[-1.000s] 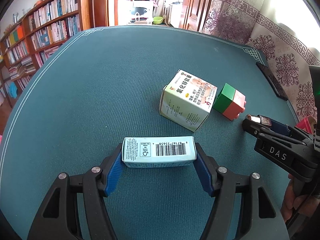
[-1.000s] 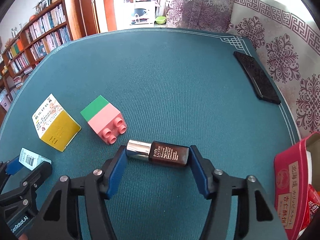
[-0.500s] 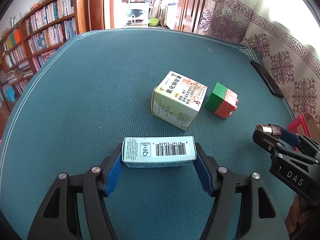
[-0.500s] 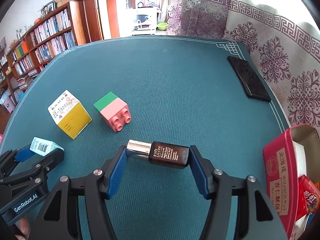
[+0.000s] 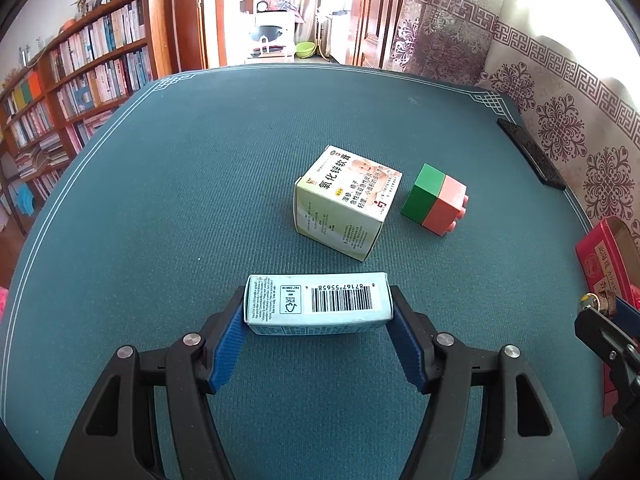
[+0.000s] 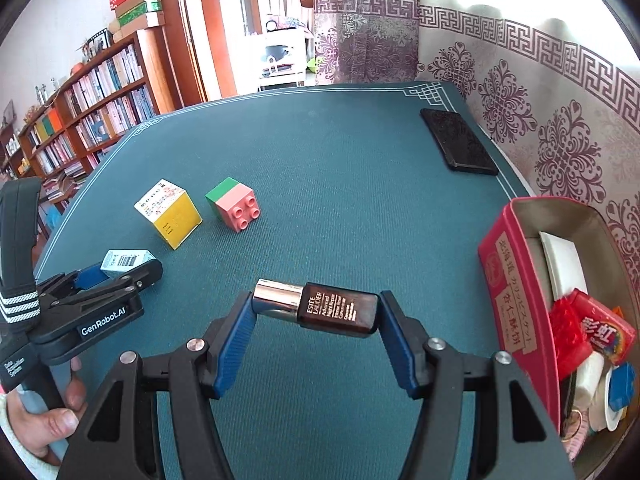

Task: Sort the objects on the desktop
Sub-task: 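Carry the medicine box and brown bottle into the red tin and release both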

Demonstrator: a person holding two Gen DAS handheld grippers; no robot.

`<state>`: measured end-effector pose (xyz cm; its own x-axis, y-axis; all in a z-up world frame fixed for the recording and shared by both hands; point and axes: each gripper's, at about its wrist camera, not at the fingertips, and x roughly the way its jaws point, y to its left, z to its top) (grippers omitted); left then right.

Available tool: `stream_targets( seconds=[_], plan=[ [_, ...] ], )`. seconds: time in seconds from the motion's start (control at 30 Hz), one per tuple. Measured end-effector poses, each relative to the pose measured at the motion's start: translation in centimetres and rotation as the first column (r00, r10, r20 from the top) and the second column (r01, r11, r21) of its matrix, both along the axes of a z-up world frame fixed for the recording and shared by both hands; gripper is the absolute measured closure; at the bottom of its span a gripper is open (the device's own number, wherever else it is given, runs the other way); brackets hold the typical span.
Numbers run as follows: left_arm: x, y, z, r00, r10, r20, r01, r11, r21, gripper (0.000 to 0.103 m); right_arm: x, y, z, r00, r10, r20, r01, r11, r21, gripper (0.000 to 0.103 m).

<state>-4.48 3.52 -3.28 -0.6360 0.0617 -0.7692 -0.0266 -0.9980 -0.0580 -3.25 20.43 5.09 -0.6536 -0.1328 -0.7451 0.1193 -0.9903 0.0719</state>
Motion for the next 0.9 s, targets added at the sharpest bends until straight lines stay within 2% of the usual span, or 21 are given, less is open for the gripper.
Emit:
stream_targets(
  seconds=[0.5, 0.7, 0.9],
  plan=[
    [1.6, 2.7, -0.1, 0.998, -0.056, -0.011, 0.055, 0.998, -0.037, 0.034, 5.8, 4.2, 2.3, 0.990, -0.090, -0.109, 0.086, 0.996, -0.036, 0.037],
    [2.8, 4.0, 0.1, 0.996, -0.088, -0.010, 0.087, 0.995, -0.054, 0.034, 8.1, 8.0, 2.8, 0.977, -0.169, -0.131, 0.160, 0.984, -0.076, 0.037],
    [4.1, 6.0, 0.7, 0.991, -0.131, -0.018, 0.130, 0.990, -0.050, 0.034, 10.5, 13.1, 2.8, 0.950, -0.285, -0.131, 0.275, 0.958, -0.087, 0.037]
  ],
)
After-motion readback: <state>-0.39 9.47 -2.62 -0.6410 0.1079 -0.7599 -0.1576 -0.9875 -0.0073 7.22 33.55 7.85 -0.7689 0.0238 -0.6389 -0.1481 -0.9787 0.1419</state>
